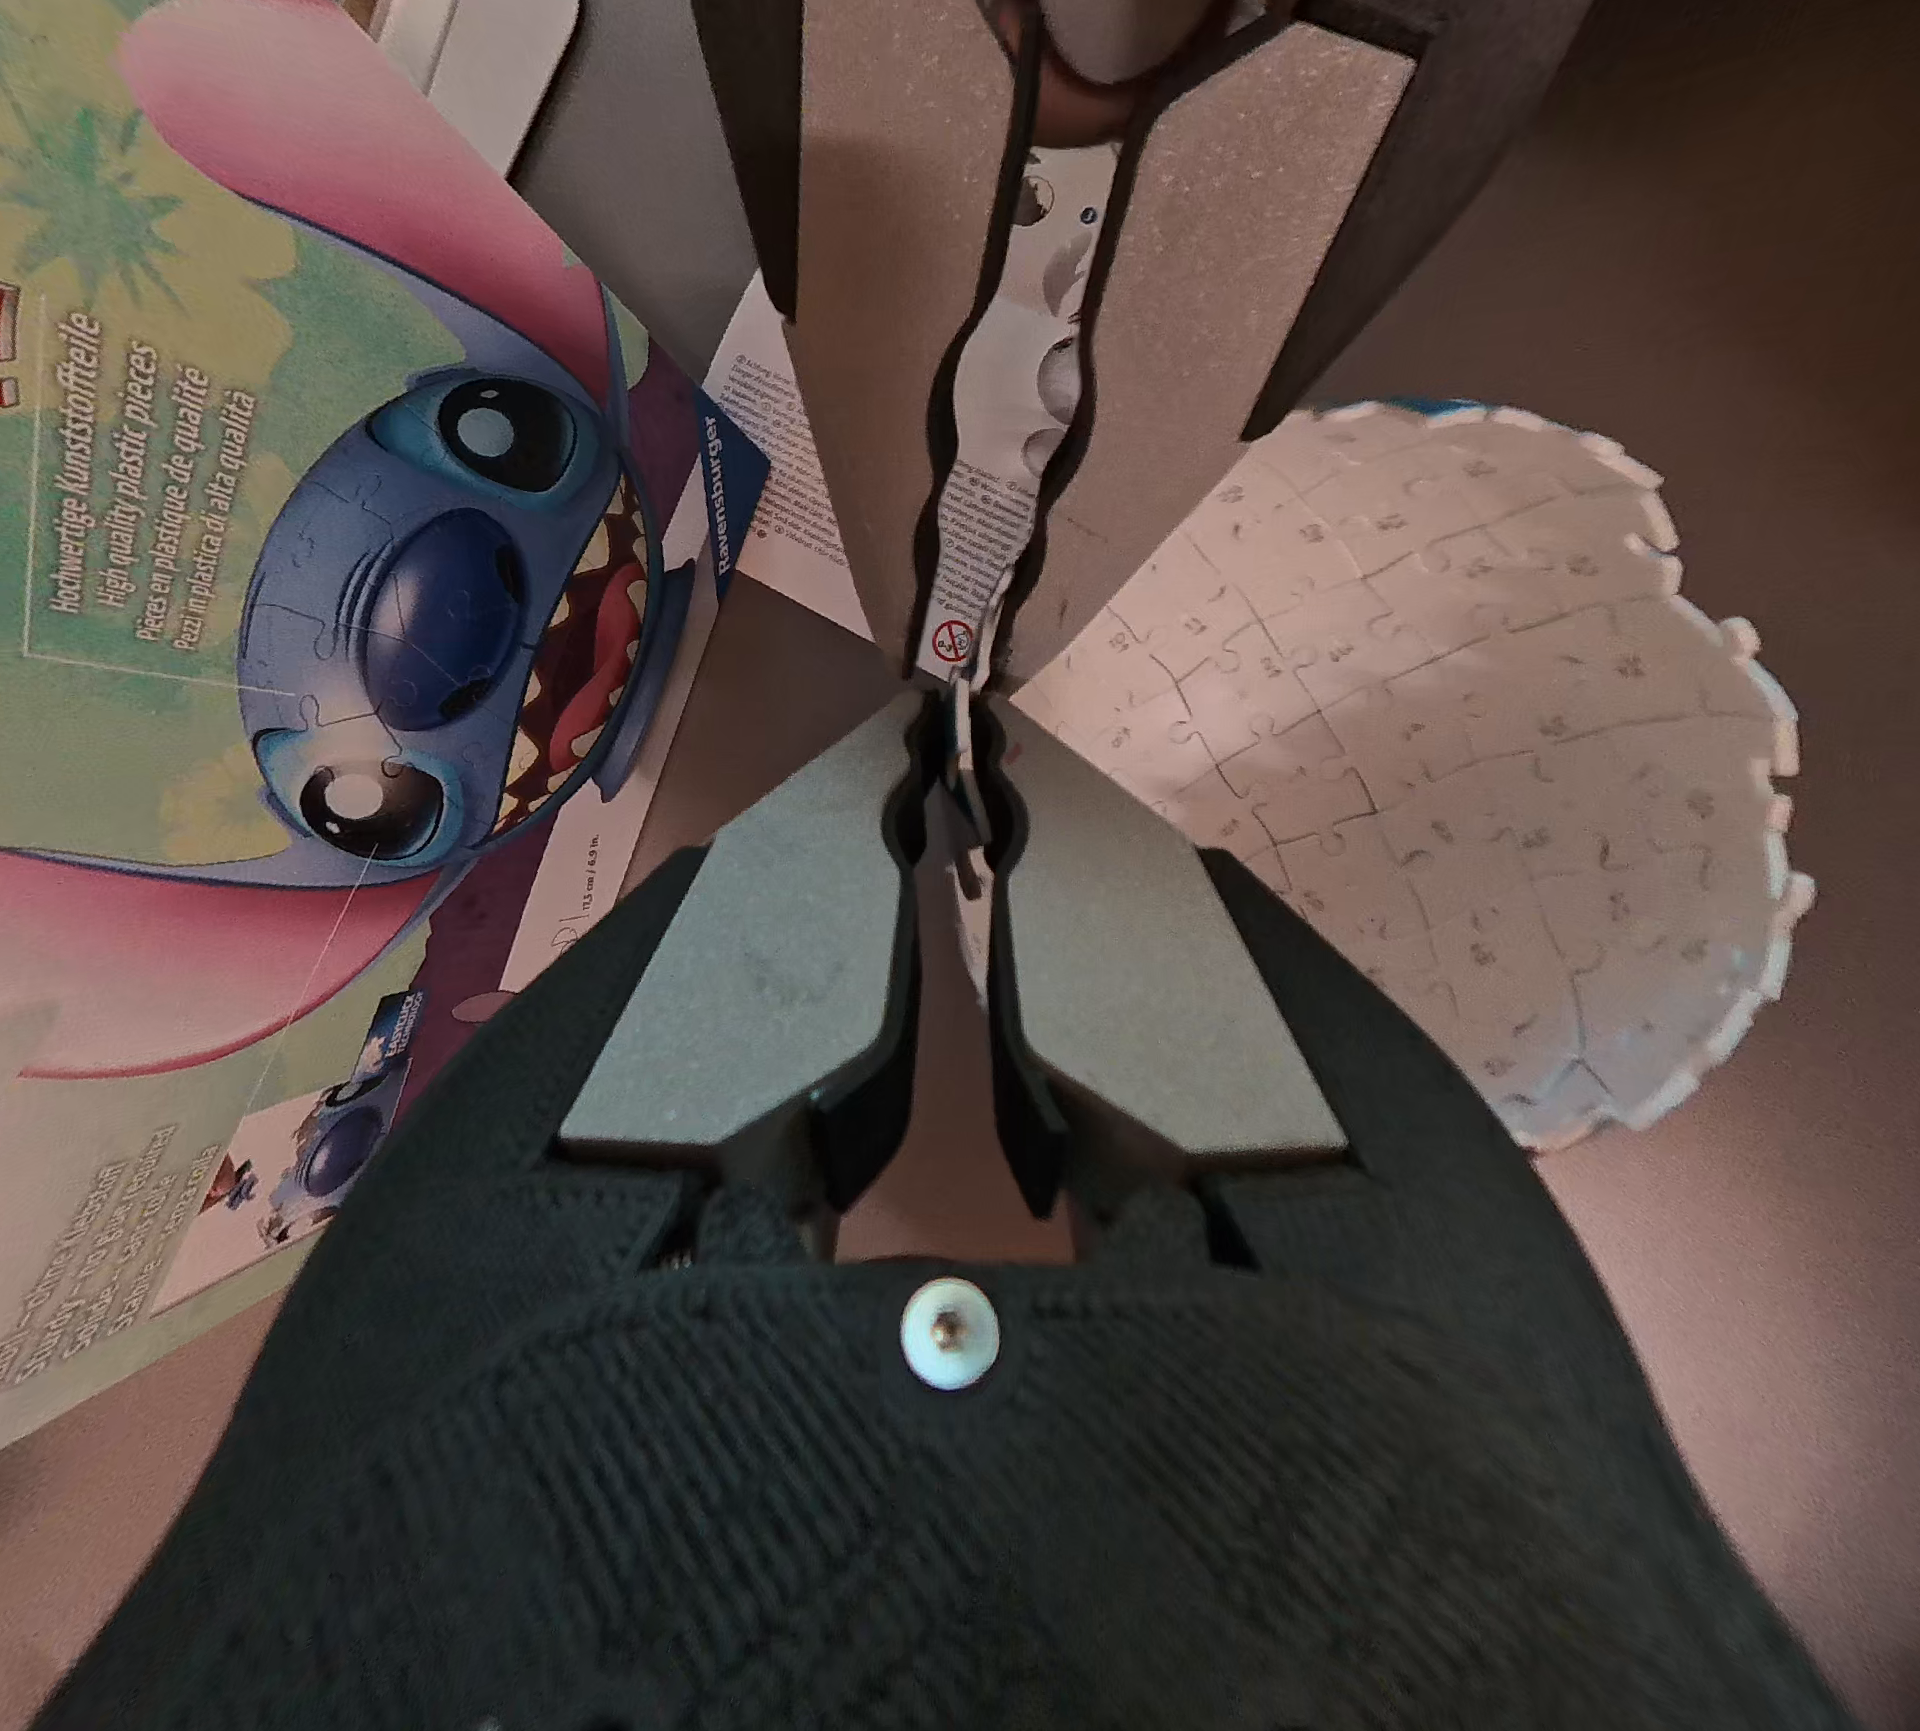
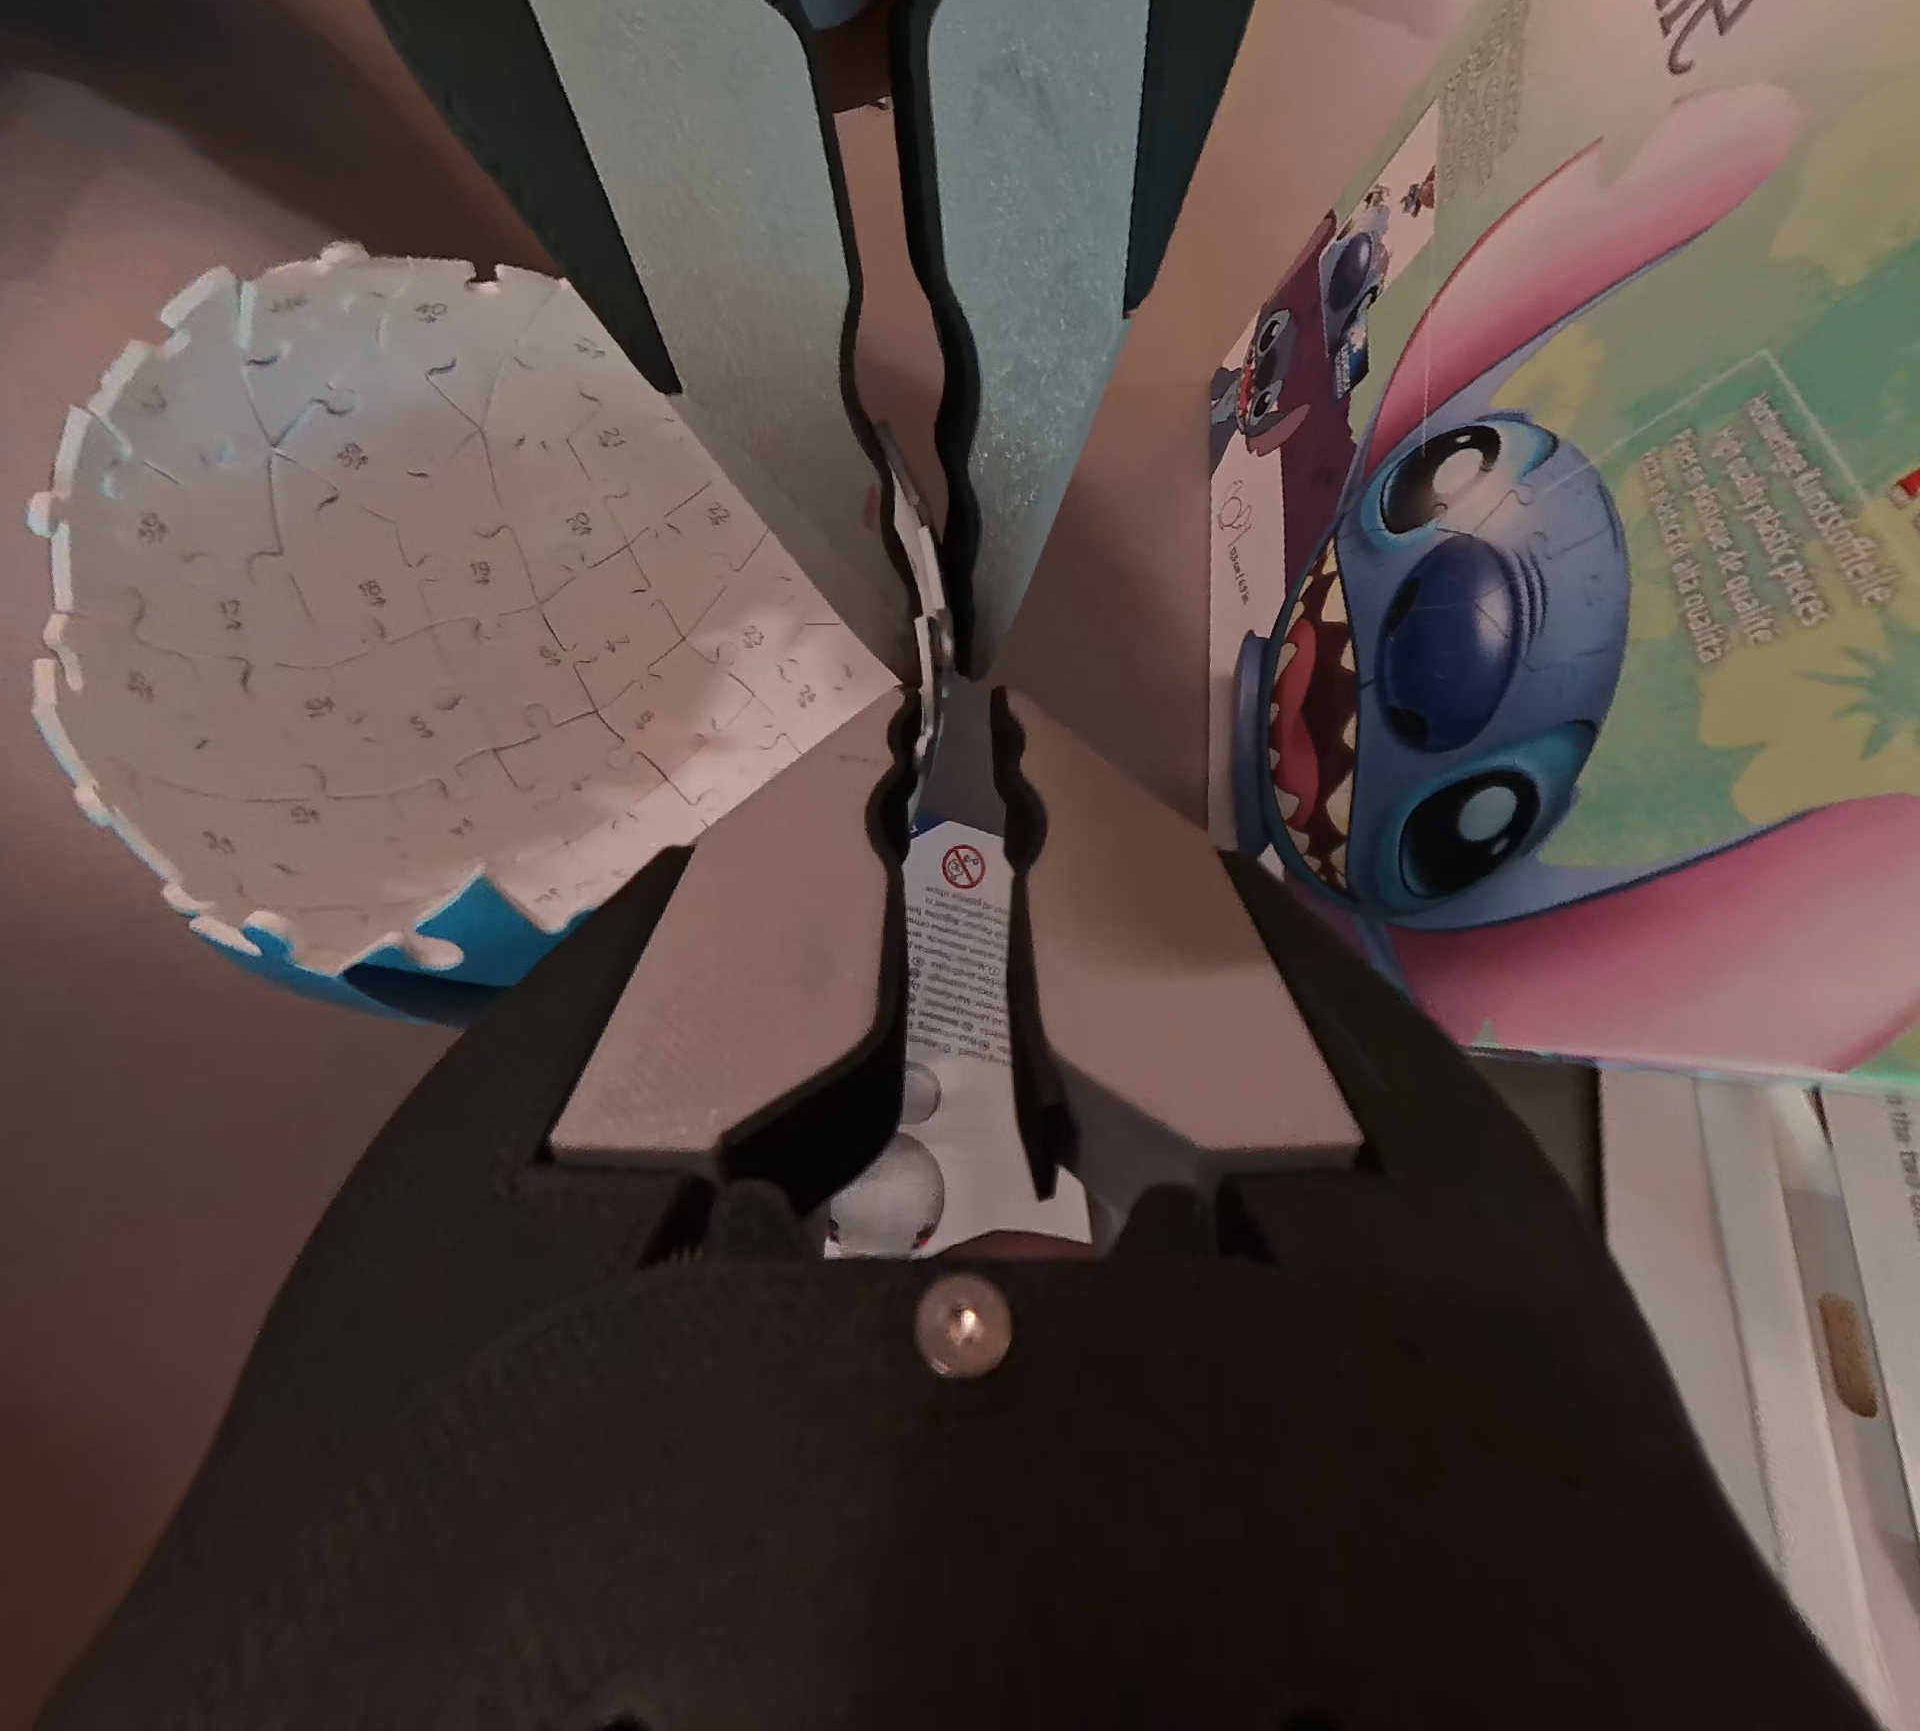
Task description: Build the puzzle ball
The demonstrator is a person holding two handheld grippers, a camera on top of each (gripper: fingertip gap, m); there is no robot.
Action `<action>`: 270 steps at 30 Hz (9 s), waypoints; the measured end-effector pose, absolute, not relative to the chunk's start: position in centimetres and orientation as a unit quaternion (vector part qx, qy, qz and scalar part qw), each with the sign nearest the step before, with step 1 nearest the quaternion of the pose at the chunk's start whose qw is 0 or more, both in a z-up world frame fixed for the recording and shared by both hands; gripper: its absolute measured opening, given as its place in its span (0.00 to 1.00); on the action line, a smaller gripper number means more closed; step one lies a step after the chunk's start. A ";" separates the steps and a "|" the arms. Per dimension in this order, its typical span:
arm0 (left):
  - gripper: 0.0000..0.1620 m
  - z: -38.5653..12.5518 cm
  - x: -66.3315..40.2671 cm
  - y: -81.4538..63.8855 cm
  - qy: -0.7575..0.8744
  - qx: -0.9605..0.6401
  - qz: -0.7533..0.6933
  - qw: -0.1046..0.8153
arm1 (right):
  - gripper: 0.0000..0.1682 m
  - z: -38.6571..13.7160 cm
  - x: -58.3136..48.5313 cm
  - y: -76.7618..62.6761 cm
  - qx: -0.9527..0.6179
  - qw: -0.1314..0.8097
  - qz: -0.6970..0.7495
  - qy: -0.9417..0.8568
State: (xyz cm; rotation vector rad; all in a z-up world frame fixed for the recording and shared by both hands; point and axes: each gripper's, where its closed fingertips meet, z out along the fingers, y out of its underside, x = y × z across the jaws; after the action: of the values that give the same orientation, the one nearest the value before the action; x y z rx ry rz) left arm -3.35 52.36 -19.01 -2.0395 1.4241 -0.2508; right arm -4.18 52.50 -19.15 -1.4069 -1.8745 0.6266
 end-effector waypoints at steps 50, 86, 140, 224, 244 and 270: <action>0.01 -18.8 -3.2 51.9 0.553 -0.764 -0.098 0.316 | 0.02 -17.0 -4.1 51.3 -0.468 0.397 0.306 -0.728; 0.01 -19.2 -3.4 51.8 0.552 -0.770 -0.101 0.303 | 0.06 -17.8 -3.1 51.4 -0.508 0.342 0.322 -0.722; 0.02 -20.7 -4.1 51.5 0.538 -0.800 -0.079 0.256 | 0.02 -21.0 -4.0 51.3 -0.566 0.286 0.236 -0.736; 0.00 -19.5 -4.5 50.8 0.546 -0.795 -0.025 0.264 | 0.06 -18.4 -4.6 50.8 -0.543 0.315 0.273 -0.729; 0.02 -19.9 -4.5 50.8 0.560 -0.787 0.012 0.259 | 0.00 -18.8 -4.9 50.5 -0.526 0.284 0.269 -0.755; 0.01 -19.8 -4.4 51.0 0.554 -0.789 0.016 0.267 | 0.01 -17.9 -4.7 50.3 -0.514 0.288 0.334 -0.736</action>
State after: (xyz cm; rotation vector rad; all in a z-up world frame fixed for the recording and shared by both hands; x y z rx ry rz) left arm -4.37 50.97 -19.83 -2.1293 1.4944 0.0427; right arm -4.68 50.34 -17.88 -1.3718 -1.9650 0.8932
